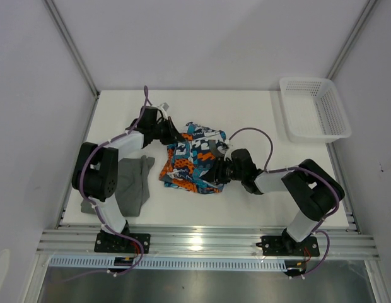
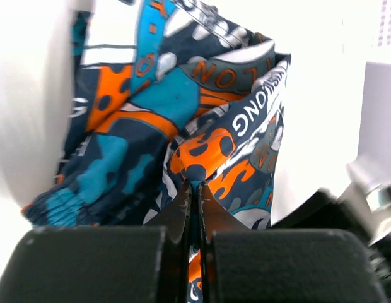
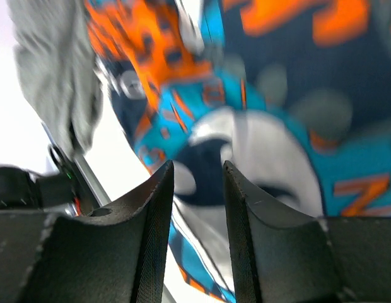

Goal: Fold and stack the shorts
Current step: Fold the shorts

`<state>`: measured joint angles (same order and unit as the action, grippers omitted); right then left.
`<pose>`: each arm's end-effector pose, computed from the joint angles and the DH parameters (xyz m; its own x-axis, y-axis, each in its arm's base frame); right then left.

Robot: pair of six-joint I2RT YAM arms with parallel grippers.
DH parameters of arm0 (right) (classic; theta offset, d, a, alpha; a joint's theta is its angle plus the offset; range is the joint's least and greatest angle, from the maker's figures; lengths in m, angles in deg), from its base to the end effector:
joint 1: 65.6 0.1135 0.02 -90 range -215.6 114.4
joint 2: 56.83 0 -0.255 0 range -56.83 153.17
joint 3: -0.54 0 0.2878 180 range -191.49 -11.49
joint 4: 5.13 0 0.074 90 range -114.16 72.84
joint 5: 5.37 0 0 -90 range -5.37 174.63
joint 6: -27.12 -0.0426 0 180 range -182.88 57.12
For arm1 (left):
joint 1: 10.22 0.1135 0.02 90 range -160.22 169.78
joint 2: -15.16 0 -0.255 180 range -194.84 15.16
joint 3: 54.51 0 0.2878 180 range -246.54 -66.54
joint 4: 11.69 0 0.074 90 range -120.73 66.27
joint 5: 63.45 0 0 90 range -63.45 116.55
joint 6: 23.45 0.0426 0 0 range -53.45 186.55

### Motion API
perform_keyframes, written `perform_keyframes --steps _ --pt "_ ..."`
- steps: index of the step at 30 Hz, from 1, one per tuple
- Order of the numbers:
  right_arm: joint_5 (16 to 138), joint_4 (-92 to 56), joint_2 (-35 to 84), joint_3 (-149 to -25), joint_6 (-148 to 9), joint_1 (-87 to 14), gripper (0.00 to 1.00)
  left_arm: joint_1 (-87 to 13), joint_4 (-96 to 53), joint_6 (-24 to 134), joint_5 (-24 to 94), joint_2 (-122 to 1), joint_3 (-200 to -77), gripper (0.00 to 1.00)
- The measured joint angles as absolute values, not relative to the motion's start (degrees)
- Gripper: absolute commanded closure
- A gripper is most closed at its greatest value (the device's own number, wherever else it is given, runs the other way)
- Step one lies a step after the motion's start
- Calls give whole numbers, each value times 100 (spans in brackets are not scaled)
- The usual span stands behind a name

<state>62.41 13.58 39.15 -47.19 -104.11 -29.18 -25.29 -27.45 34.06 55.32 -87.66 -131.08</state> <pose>0.2615 0.2130 0.0965 -0.8351 0.1421 -0.5314 -0.3510 0.6063 0.7136 0.3977 -0.1283 0.1603 -0.8530 -0.2579 -0.4537 0.1364 0.7290 -0.6708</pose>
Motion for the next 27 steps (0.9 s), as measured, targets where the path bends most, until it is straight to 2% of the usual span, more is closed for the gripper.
perform_keyframes --steps 8,11,12,14,15,18,23,27 --pt "6265 1771 4114 -4298 -10433 -2723 62 -2078 -2809 3185 5563 -9238 -13156 99" --pt "6265 1850 4145 -4295 -10435 -2723 60 -2030 -2983 3211 5467 -9481 -13313 87" --pt "6265 1852 4145 -4295 -10435 -2723 59 -2030 -3075 3216 5401 -9523 -13377 72" --pt "6257 1845 4138 -4302 -10435 -2719 56 -2033 -3187 3286 5305 -9544 -13477 60" --pt "6257 1815 4114 -4313 -10433 -2717 54 -2041 -3250 3308 5226 -9544 -13545 46" --pt "6274 1511 3948 -4422 -10368 -2708 48 -2076 -3331 3399 5060 -9540 -13720 32" --pt "6464 455 3443 -5073 -10033 -2774 46 -2203 -3515 3515 4758 -9376 -13840 25" --pt "6597 -294 3248 -5873 -9743 -3185 38 -2315 -3600 3513 4590 -8795 -13643 12"
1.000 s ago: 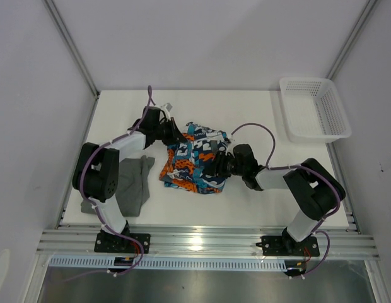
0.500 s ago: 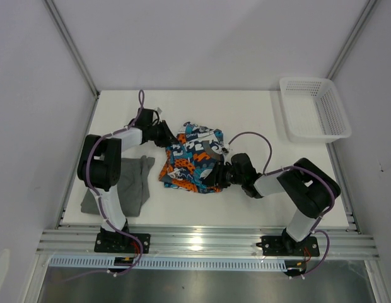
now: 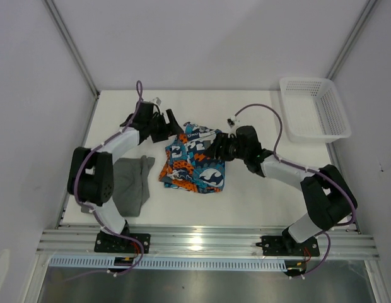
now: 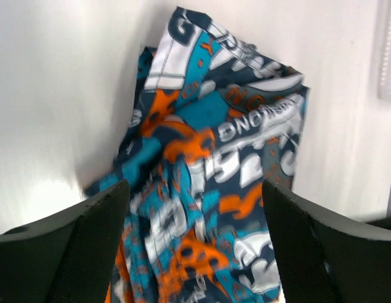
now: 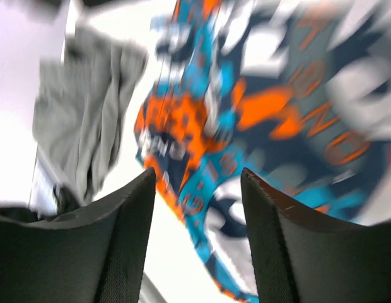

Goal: Fold and stack the shorts
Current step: Fold the shorts, then neatly place the folded shorts to the corner

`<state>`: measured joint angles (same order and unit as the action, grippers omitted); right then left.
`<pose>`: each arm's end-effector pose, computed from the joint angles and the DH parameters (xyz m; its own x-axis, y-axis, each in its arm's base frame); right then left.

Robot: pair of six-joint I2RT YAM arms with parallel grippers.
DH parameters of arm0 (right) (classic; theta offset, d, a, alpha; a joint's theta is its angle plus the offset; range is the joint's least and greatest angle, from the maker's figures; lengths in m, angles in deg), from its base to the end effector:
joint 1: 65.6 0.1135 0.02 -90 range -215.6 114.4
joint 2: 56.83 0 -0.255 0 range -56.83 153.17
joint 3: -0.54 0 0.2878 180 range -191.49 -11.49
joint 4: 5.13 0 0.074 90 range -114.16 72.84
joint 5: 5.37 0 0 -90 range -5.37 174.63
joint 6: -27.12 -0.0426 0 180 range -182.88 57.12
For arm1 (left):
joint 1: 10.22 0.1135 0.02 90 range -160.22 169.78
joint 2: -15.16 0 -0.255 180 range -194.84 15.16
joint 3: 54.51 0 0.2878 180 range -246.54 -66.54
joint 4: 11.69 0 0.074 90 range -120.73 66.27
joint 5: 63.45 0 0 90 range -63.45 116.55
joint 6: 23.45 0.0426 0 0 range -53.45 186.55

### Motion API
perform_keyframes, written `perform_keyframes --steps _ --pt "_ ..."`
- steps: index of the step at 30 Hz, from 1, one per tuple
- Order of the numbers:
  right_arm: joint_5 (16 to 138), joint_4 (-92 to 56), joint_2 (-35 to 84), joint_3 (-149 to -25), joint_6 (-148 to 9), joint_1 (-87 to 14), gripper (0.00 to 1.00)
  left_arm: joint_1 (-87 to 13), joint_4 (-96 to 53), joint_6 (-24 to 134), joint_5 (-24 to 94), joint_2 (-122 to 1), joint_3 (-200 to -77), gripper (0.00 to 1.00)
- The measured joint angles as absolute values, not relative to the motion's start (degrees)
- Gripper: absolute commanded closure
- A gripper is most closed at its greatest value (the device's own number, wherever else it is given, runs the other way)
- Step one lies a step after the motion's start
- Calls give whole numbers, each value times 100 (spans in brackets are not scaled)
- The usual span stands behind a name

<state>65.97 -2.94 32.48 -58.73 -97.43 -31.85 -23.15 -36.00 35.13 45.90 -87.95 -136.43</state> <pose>0.2977 0.2153 0.1710 -0.7518 0.1439 -0.6435 -0.4070 0.6666 0.6245 0.4123 -0.1091 0.1764 -0.8213 -0.3161 -0.4749 0.0109 0.8236 -0.5671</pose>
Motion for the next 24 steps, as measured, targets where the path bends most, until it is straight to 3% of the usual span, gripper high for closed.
perform_keyframes --steps 2,5,10,21,24 --pt "6687 -550 3244 -6151 -9614 -3412 27 -2347 -3576 3509 4446 -8211 -13322 3" --pt "6919 -1042 3314 -6499 -9437 -3786 26 -2356 -3589 3410 4157 -7219 -12806 1" --pt "6967 -1282 4088 -7012 -9325 -4306 28 -2509 -3416 3168 3760 -5750 -11781 1" --pt "6348 -734 5143 -7034 -9441 -4465 33 -2774 -3298 2840 3565 -4130 -10284 1" --pt "6138 -419 5242 -6990 -9544 -4465 41 -2811 -3316 2787 3554 -3770 -10074 1"
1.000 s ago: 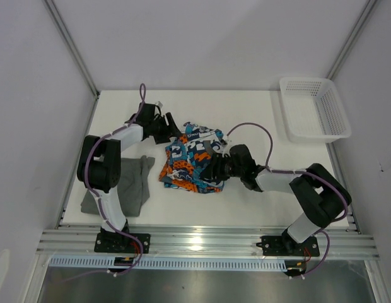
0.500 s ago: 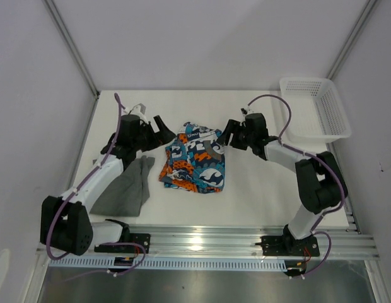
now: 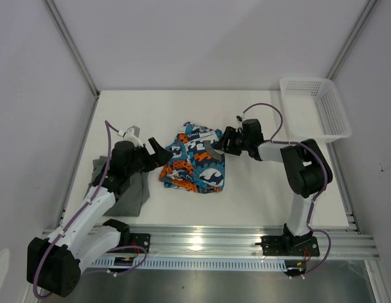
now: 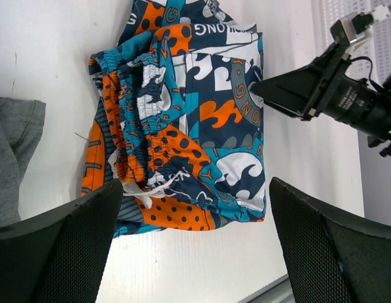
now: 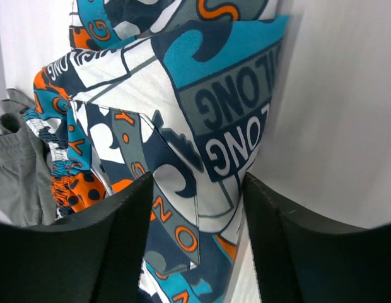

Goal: Fold and stack the shorts
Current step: Neatly place the folded shorts to the corner

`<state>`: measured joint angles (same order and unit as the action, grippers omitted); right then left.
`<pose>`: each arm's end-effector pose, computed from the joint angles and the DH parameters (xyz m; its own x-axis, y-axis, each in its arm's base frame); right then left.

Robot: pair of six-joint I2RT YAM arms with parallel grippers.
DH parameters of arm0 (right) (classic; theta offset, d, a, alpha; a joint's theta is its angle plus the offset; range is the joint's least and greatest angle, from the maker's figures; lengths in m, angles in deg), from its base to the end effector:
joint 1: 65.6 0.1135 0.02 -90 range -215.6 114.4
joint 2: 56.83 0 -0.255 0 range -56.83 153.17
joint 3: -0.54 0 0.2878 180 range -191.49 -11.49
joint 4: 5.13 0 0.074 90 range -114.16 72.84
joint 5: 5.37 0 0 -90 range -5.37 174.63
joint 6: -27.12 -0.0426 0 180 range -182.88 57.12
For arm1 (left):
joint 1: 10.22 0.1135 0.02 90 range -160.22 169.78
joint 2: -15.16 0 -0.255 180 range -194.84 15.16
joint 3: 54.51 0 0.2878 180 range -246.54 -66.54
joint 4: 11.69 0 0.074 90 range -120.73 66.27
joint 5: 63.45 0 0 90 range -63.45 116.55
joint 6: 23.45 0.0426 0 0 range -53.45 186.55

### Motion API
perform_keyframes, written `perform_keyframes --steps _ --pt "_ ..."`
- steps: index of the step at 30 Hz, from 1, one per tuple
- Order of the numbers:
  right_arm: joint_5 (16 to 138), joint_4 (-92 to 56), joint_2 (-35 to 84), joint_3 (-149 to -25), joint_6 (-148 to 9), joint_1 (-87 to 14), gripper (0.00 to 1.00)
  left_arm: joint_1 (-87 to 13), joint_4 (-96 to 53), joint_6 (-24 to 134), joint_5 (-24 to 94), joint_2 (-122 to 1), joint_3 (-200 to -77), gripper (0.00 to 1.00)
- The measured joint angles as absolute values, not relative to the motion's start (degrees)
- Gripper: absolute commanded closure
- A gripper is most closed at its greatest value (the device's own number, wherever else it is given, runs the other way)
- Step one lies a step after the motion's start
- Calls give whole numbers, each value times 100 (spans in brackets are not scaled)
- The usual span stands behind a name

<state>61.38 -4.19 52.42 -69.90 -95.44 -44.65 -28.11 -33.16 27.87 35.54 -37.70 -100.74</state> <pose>0.3840 0.1650 0.1044 -0.8166 0.2168 -0.5349 -0.2136 0.7474 0.6291 0.2400 -0.0845 0.2289 -0.6215 -0.4480 -0.6426 0.0591 0.7911 -0.6088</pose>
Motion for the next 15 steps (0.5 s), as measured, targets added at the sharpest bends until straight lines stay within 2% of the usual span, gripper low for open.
perform_keyframes --steps 1,2,4,5,7,11,15 --pt "6090 -323 5290 -6986 -9587 -4461 45 -2822 -3322 2774 3556 -3704 -10032 1" --pt "6051 -240 5331 -6984 -9631 -4459 56 -2839 -3296 2757 3550 -3632 -9976 1" --pt "5961 -34 5458 -6979 -9738 -4435 69 -2865 -3292 2742 3545 -3534 -9864 1" --pt "5951 77 5524 -6960 -9823 -4433 83 -2883 -3283 2735 3545 -3503 -9801 1" --pt "5983 348 5578 -6818 -10011 -4424 100 -2935 -3255 2689 3524 -3444 -9628 1" --pt "6311 1096 5443 -6105 -10597 -4430 100 -3117 -3178 2591 3473 -3394 -9346 1" --pt "7290 1609 4431 -4702 -11148 -4315 100 -3453 -3097 2492 3368 -3479 -9191 1"
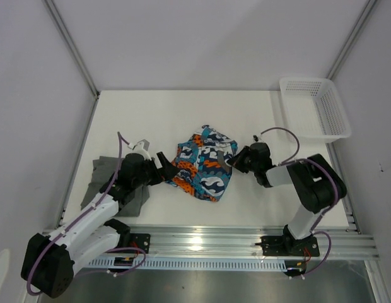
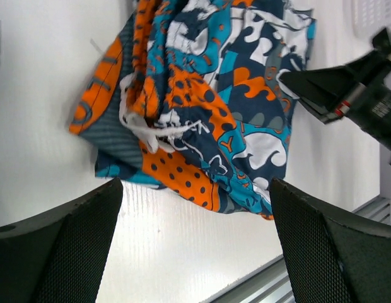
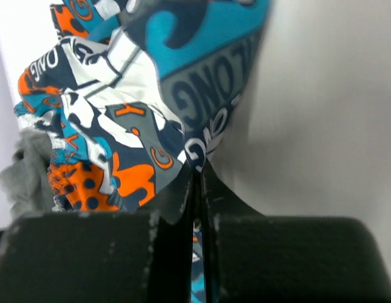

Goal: Fold and stack the shorts
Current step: Neatly place the folded shorts to the corner

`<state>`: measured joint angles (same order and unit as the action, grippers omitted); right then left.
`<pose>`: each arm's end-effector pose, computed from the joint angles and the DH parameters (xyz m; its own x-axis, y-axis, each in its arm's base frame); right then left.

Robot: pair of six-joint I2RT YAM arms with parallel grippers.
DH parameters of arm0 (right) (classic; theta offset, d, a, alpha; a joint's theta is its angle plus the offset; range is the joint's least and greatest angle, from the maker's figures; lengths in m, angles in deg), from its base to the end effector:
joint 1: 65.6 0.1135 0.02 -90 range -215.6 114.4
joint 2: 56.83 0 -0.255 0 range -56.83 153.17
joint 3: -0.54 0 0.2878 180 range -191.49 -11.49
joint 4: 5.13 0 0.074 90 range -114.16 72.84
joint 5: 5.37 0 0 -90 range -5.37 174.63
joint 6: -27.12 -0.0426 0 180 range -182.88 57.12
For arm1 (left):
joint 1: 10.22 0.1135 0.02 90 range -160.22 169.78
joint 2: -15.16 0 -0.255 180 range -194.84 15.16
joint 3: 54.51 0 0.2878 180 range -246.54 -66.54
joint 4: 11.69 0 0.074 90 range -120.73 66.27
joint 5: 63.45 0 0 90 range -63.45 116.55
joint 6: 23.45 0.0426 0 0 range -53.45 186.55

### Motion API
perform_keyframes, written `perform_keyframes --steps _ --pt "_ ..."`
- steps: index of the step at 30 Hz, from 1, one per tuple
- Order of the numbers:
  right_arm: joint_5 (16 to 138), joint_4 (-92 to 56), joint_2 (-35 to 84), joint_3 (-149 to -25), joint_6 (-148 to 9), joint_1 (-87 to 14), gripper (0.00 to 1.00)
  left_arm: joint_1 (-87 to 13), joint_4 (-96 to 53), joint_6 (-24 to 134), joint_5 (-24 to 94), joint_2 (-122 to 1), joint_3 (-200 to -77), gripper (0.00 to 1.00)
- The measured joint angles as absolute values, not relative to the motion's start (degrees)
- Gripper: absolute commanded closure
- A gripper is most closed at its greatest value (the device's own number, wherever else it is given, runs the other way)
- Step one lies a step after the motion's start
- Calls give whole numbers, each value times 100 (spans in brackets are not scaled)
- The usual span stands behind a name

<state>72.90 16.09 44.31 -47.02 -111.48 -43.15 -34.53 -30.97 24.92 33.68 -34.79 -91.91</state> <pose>0.3090 0.1370 0.0702 -0.7267 0.4944 -0.4770 0.0188 0.7084 0.7056 0.2126 -0.1018 0.1848 -0.6945 -0.4096 -0.5916 0.0579 0.7877 -0.6133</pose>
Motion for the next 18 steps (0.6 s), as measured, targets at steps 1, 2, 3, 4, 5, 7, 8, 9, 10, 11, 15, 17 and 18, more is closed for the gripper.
perform_keyframes --steps 1,2,3,4,5,7,8,9,10,11,15,17,18 --pt "7590 1550 4127 -4442 -11231 -4205 100 -3565 -3062 2477 3331 -3558 -9191 1" --pt "7907 1415 3821 -4249 -11283 -4015 100 -3685 -3029 2453 3281 -3656 -9193 1" --pt "8147 1282 3541 -4114 -11336 -3759 90 -3786 -3027 2444 3257 -3763 -9193 1" --pt "8418 1148 3290 -4018 -11408 -3405 80 -3855 -3032 2438 3248 -3851 -9189 1" --pt "8632 1006 3102 -3968 -11482 -3073 67 -3899 -3032 2433 3248 -3901 -9182 1" --pt "8991 689 2744 -3878 -11675 -2131 34 -3934 -3088 2433 3224 -3916 -9165 1" --pt "9098 569 2623 -3828 -11749 -1633 31 -3934 -3130 2440 3193 -3890 -9163 1" --pt "9220 427 2525 -3766 -11836 -1163 27 -3934 -3195 2451 3132 -3848 -9165 1" --pt "9282 246 2435 -3694 -11915 -769 24 -3934 -3265 2460 3086 -3800 -9169 1" --pt "9345 167 2324 -3635 -11996 -514 24 -3934 -3397 2473 3034 -3735 -9182 1" --pt "9553 -664 1681 -3581 -11915 -417 18 -3932 -3995 2602 2756 -3492 -9366 1" --pt "9546 -1024 1351 -3620 -11659 -747 18 -3930 -4159 2641 2662 -3409 -9447 1" --pt "9443 -1184 1262 -3690 -11458 -1021 18 -3925 -4242 2659 2619 -3376 -9484 1"
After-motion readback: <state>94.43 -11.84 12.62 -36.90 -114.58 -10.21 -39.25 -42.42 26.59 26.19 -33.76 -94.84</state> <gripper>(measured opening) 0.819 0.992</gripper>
